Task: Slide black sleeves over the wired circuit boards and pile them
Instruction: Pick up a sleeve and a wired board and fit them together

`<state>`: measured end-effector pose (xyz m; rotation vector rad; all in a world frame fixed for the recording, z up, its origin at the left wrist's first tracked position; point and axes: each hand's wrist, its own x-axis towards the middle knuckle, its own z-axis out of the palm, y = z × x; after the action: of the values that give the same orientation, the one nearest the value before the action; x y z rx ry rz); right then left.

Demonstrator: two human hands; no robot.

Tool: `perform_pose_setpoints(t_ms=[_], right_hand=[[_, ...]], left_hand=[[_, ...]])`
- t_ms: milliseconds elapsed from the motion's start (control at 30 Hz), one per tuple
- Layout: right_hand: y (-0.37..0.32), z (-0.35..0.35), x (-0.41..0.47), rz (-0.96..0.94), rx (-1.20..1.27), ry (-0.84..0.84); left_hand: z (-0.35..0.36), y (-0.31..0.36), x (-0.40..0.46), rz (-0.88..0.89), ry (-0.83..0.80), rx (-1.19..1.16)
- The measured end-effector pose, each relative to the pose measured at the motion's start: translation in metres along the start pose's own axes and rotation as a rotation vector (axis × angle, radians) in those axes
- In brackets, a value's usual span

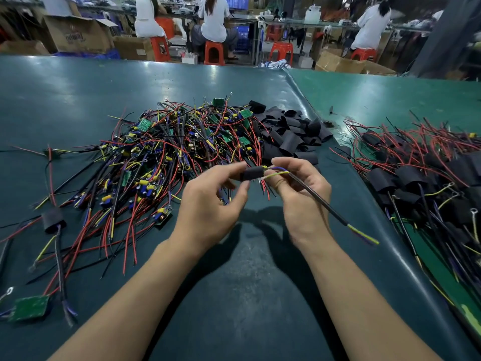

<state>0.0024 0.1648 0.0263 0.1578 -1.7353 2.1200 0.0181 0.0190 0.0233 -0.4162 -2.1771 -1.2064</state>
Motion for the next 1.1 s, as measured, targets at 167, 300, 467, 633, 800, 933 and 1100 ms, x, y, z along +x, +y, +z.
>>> perform_pose_setpoints(t_ms=[167, 300, 467, 633, 800, 933, 1100], right_hand=[[0.0, -0.006, 0.003, 0.101, 0.051, -0.094], [0.001, -0.008, 0.002, 0.149, 0.078, -0.174], [-0.002, -0.013, 0.003, 0.215, 0.073, -0.225], [-0.003, -0.009, 0.0, 0.252, 0.176, -0.26], [-0.005, -0.011, 0.002, 0.207, 0.146, -0.237], [-0.002, -0.01, -0.002, 0.16, 0.029, -0.288], [-0.004, -0.008, 0.0, 0.098, 0.015, -0.273]], left_hand=[[-0.006, -0.007, 0.002, 0.053, -0.05, 0.168], [-0.009, -0.007, 0.004, 0.028, -0.067, 0.055], [-0.011, -0.007, 0.004, 0.061, -0.068, 0.015], [-0.015, -0.007, 0.005, 0.037, -0.111, -0.041], [-0.014, -0.007, 0.006, 0.095, -0.107, 0.026], [-0.013, -0.007, 0.005, 0.166, -0.192, 0.06], [-0.014, -0.013, 0.004, 0.024, -0.175, 0.189]])
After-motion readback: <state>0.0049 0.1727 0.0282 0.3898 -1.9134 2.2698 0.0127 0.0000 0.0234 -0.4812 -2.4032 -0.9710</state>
